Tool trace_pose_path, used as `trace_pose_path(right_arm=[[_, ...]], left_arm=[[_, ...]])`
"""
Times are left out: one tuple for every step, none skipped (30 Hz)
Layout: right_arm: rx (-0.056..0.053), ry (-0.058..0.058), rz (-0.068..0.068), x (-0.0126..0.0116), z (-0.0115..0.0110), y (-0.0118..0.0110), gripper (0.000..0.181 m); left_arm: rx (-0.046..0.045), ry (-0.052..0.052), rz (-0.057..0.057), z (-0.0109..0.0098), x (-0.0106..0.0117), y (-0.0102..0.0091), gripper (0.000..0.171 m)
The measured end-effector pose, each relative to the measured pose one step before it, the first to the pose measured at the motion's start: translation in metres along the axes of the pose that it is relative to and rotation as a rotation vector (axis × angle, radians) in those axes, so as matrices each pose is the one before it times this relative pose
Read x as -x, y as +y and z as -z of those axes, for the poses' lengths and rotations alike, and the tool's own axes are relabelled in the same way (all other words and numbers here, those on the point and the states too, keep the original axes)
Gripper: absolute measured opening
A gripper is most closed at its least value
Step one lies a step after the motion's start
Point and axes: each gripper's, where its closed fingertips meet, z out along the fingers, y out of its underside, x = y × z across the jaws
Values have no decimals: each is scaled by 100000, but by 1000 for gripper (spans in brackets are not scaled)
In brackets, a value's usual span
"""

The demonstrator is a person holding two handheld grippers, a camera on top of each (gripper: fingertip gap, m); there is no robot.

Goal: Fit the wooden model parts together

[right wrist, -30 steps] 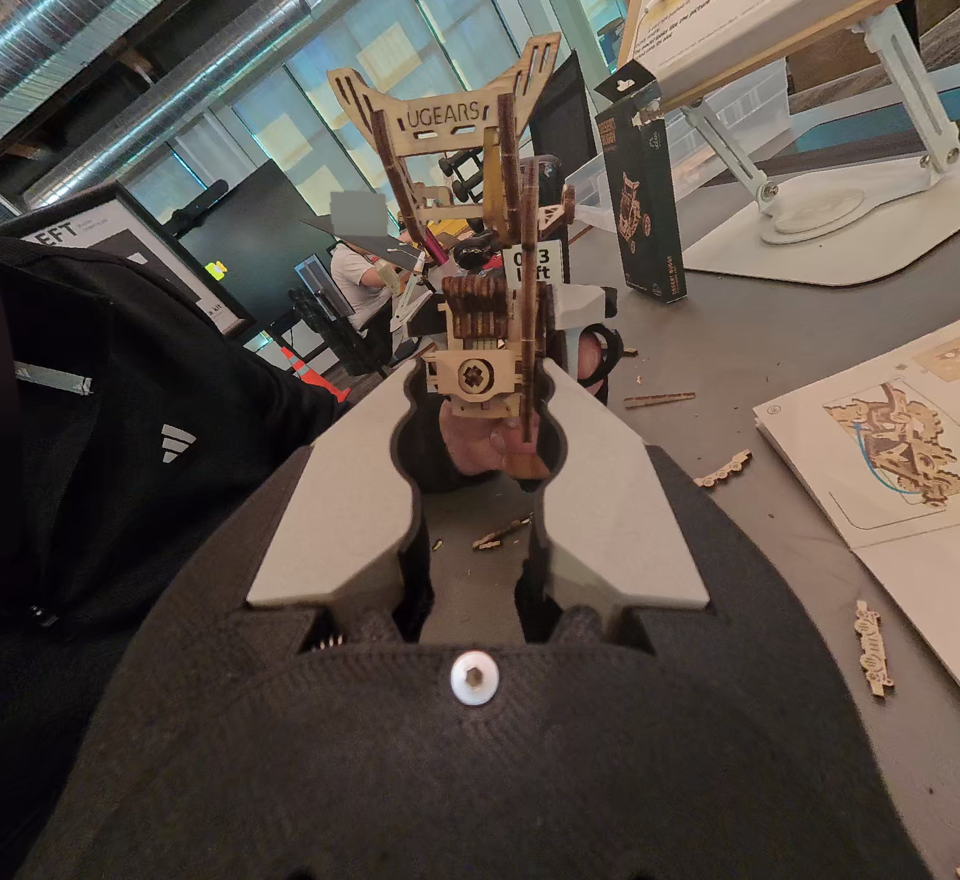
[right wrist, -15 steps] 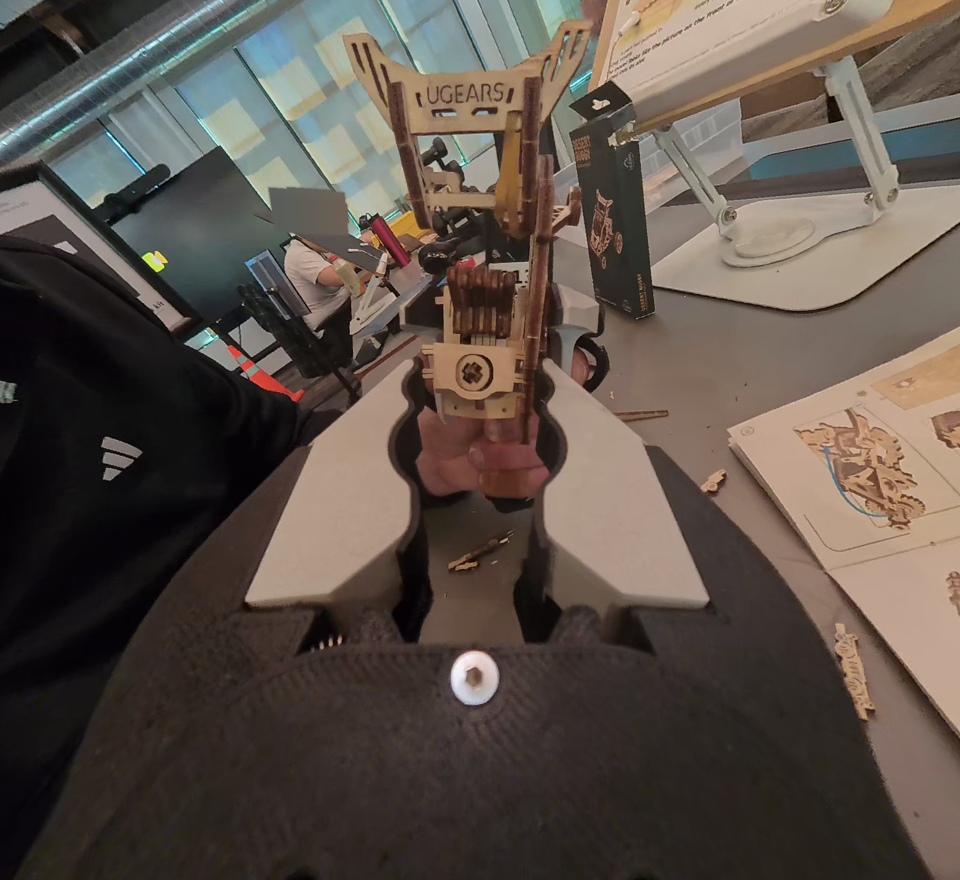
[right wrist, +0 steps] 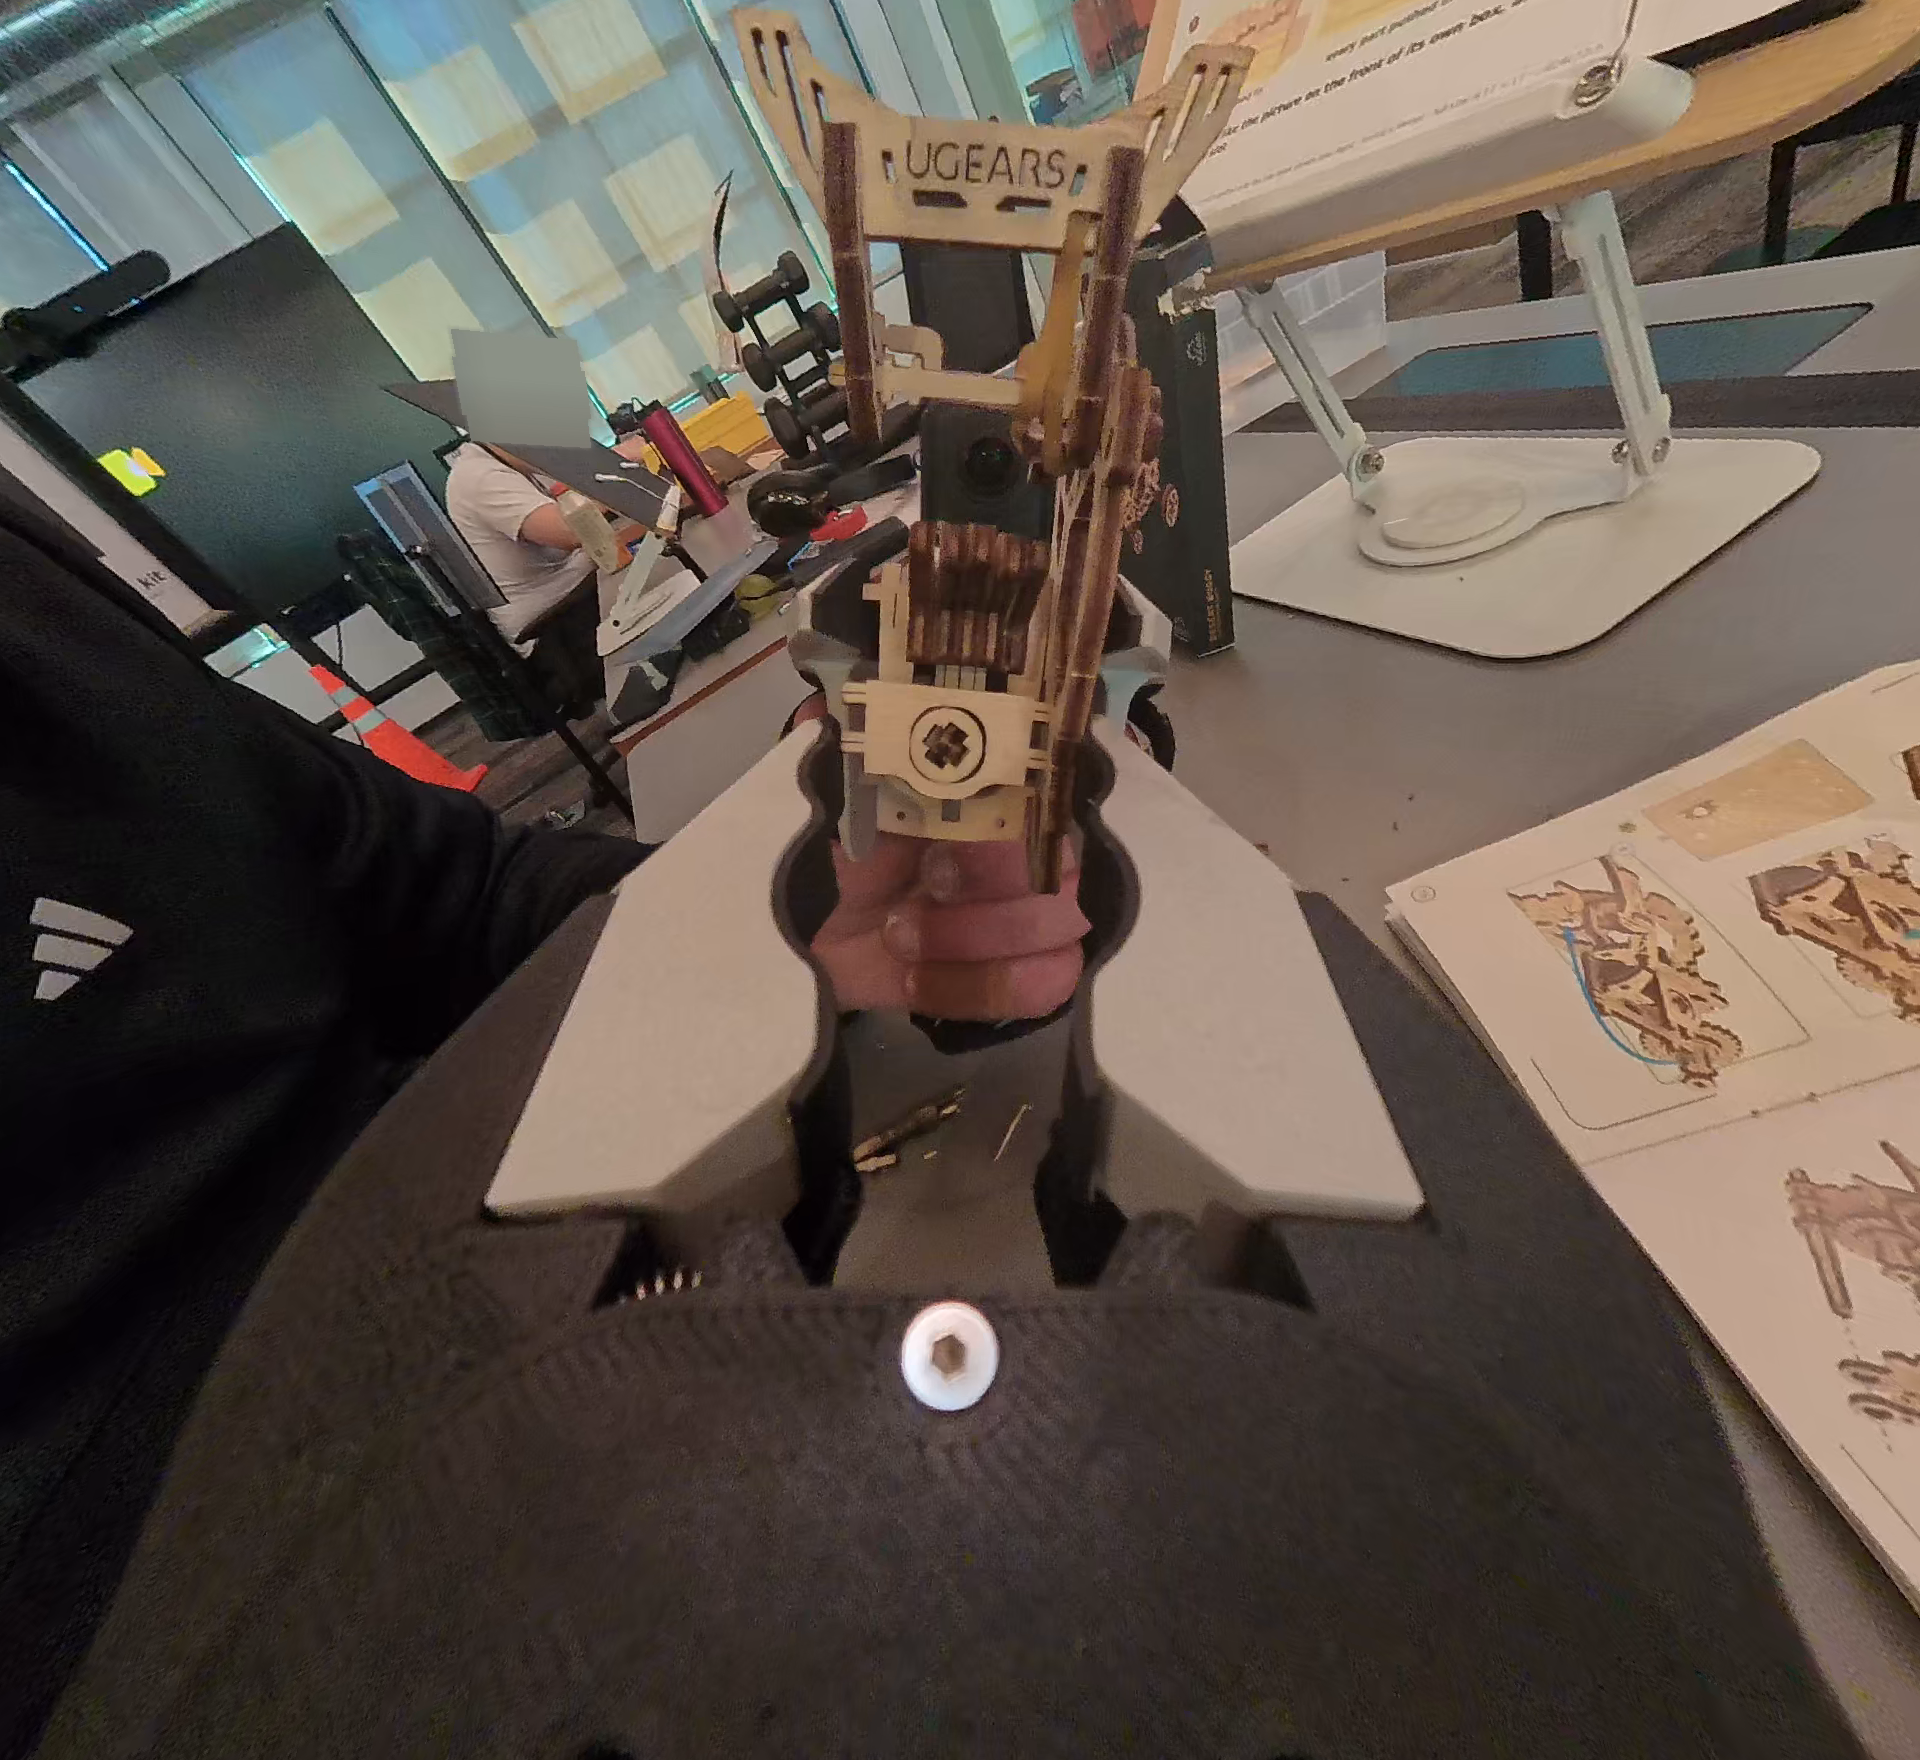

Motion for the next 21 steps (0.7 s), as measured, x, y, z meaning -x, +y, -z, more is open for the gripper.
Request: trace_pose_path(right_arm=[[-78,-648,-664,72,-26,-44,44],[-160,-729,-702,60,36,-67,48],[-309,-809,-176,119,106,-109,51],[-494,-827,157,162,159,-146,52],[-1358,-1270,-408,183,252,-285,52],[-1969,-1718,-1705,153,334,-384,49],[-2445,-1542,-2426,22,382,-466,45],[-2158,-188,-1998,-195,359,-412,41],[-857,1771,-942,-410,227,-208,42],[223,1638,-674,-340,74,-11,41],[695,1241,-669,-245,-64,79,38],[718,2225,-372,-336,-119,113,36],[681,1589,-65,-226,-141,120,36],[203,131,-187,-8,-120,29,35],[339,-27,194,68,-101,28,33],[419,668,746,-9,-70,28,33],[288,675,626,-22,-13,-17,35],[539,417,441,3,8,3,35],[-22,717,356,-30,47,-85,36],[-630,894,6,-69,85,-169,39],[-686,161,-263,46,66,-169,41]], left_arm=[[-328,110,132,54,-3,-72,44],[-666,590,338,57,-78,-143,44],[-829,1023,654,58,-116,-162,44],[-879,835,411,75,-92,-190,44],[-674,1189,393,70,-133,-166,44],[-608,1874,796,61,-218,-145,44],[-901,2025,927,36,-234,-163,43],[-662,1401,659,1,-178,-100,43],[-63,508,-63,-29,-81,8,43],[319,481,139,-73,-92,64,44],[96,720,73,-75,-134,29,44],[62,657,-6,-68,-127,36,43],[-113,401,40,-43,-83,1,43],[-98,379,73,-11,-64,-7,43],[-304,189,60,-6,-46,-32,43],[-353,111,32,19,-44,-58,43],[-40,-30,-173,10,-19,-40,43],[-156,81,-52,29,-31,-59,43],[-550,178,179,42,-21,-116,43],[-577,79,280,46,1,-105,44],[-568,-16,176,49,20,-90,44]])
